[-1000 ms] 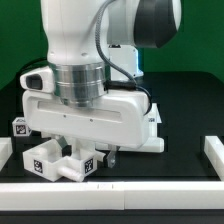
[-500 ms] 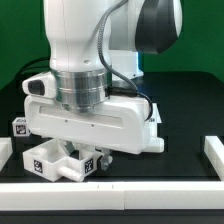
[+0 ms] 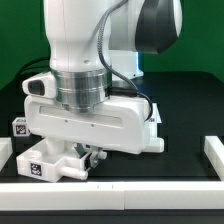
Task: Assemble chair
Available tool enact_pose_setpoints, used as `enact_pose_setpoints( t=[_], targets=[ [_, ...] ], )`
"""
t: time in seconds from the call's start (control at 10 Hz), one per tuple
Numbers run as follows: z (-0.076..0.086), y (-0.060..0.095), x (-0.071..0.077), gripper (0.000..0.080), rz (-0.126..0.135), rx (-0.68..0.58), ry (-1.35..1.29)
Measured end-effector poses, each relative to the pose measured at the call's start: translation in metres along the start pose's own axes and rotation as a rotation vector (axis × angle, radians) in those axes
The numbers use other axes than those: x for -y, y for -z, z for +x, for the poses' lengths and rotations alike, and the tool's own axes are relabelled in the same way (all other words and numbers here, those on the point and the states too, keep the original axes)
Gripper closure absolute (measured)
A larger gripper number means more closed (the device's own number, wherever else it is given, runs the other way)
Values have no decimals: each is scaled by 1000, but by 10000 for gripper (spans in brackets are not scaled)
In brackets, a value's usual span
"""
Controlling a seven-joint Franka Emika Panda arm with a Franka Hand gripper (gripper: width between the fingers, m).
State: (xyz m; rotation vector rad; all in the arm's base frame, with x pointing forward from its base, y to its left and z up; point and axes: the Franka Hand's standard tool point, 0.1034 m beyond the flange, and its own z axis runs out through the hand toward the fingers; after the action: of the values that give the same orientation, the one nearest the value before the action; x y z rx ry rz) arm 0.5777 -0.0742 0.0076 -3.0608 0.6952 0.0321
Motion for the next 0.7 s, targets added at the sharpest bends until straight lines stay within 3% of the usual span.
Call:
enact_pose_setpoints(
  t=[0.3, 0.6, 0.7],
  targets=[
    [4, 10, 4, 777, 2, -13, 78],
    [-9, 39, 52, 777, -10, -34, 148],
    [-10, 36, 50, 777, -11, -43, 145]
  ],
)
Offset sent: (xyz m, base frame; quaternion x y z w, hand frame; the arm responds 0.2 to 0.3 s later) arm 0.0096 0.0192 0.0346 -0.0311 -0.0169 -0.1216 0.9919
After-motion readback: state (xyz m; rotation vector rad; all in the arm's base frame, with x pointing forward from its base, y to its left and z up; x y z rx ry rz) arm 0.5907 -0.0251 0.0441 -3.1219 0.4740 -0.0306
